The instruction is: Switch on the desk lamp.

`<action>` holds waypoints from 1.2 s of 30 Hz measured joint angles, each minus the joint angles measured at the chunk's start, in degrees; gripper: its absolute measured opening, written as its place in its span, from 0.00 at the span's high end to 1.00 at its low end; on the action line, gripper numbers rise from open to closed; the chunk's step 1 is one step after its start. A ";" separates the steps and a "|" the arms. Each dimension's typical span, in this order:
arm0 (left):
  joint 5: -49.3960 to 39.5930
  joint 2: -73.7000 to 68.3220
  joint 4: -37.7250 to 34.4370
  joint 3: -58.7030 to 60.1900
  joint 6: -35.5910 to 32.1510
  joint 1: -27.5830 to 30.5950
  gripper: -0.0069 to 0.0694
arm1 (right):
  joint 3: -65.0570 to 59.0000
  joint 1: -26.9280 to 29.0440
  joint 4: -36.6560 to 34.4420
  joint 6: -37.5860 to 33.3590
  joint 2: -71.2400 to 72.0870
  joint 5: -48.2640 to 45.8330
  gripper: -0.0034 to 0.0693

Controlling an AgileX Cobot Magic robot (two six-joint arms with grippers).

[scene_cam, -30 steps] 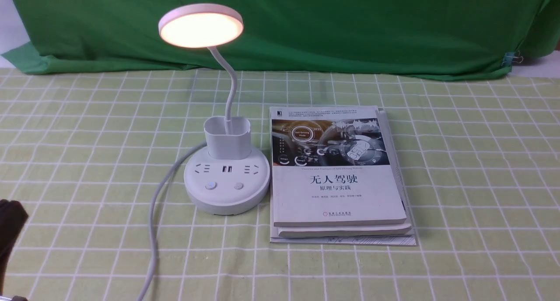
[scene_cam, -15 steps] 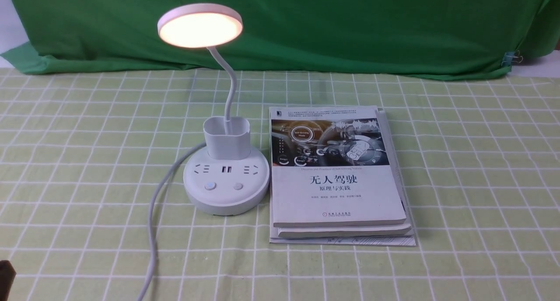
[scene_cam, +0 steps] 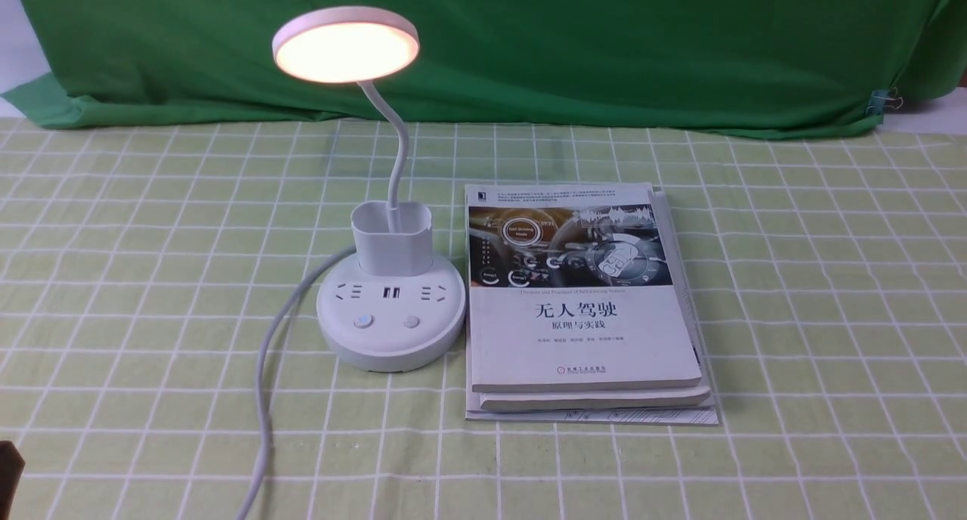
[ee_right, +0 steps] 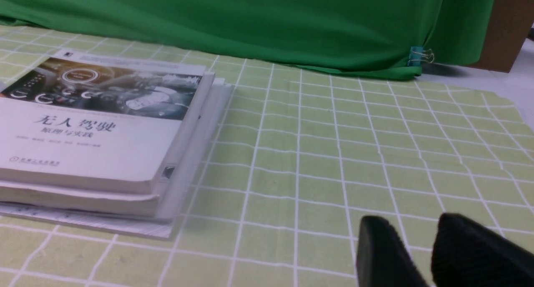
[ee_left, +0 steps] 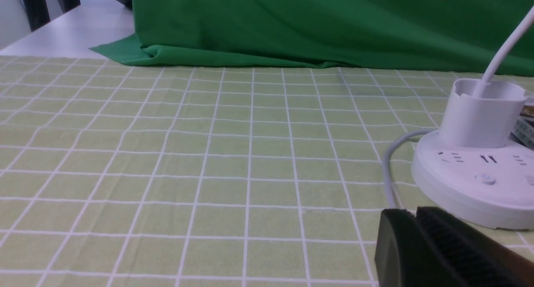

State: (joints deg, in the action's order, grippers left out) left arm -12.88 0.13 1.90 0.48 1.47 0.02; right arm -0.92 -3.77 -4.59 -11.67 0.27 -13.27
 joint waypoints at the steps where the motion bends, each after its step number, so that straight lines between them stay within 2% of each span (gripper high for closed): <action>1: -0.27 0.00 0.00 0.00 0.06 0.00 0.88 | 0.00 0.00 0.00 0.00 0.00 0.00 0.62; 5: -2.36 0.00 0.00 0.00 0.06 0.00 0.88 | 0.00 0.00 0.00 0.00 0.00 0.00 0.62; 36: -2.47 0.00 -2.94 0.00 -1.47 0.00 0.88 | 0.00 0.00 0.00 0.00 0.00 0.00 0.62</action>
State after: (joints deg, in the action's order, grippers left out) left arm -15.35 0.13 -1.03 0.48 0.00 0.02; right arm -0.92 -3.77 -4.59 -11.67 0.27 -13.27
